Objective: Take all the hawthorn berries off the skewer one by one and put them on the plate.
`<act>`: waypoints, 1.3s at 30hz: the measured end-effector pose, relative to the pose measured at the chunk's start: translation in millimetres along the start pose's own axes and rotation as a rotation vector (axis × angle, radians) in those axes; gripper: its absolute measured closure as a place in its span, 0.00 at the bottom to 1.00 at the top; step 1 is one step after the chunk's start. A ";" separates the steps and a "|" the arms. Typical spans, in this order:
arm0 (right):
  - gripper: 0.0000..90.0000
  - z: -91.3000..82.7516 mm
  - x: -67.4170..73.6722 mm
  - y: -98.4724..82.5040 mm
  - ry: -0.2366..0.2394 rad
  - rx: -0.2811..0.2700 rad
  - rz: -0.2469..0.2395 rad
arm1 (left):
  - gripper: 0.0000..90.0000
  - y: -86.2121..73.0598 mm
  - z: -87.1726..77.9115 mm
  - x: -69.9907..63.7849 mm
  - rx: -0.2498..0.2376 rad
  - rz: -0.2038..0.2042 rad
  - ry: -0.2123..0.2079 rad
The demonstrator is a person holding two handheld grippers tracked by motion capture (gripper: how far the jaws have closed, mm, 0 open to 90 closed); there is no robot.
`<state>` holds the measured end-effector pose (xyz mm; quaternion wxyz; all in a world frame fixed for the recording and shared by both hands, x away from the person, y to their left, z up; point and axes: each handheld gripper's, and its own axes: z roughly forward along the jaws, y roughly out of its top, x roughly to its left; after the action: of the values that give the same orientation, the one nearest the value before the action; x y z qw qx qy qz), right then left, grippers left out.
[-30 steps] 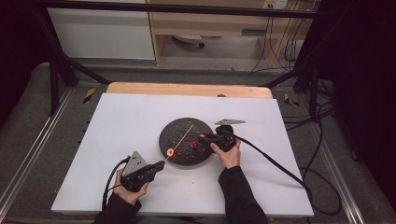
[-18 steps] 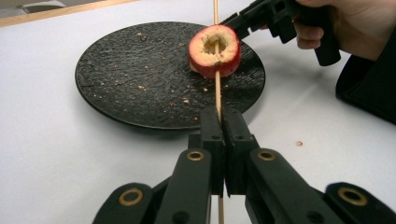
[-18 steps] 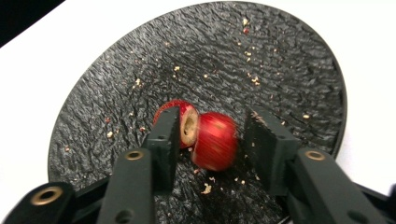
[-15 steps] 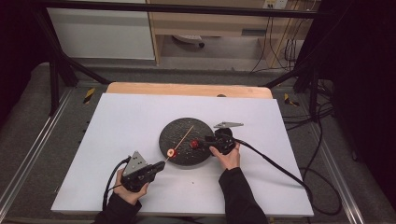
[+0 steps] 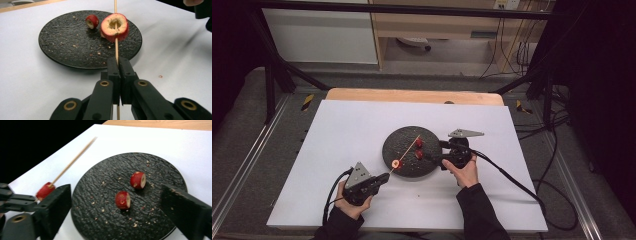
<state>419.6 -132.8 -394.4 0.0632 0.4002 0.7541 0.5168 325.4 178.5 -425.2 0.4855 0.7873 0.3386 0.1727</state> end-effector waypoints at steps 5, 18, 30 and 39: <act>0.06 -4.8 11.3 1.7 0.011 -0.004 -0.011 | 0.98 0.1 1.4 -1.2 0.001 0.000 0.000; 0.07 14.4 35.1 -7.5 0.094 0.032 0.009 | 0.98 1.4 7.1 -8.7 0.007 0.014 0.000; 0.26 33.3 39.3 -22.3 0.155 0.039 0.060 | 0.98 3.5 14.7 -17.7 0.007 0.025 -0.009; 0.51 38.2 40.5 -26.7 0.202 0.038 0.087 | 0.98 3.0 16.3 -20.3 0.012 0.030 -0.012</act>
<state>397.5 -81.8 -421.2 -0.0431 0.3795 0.7484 0.5423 321.8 152.9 -429.0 0.4801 0.7961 0.3251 0.1733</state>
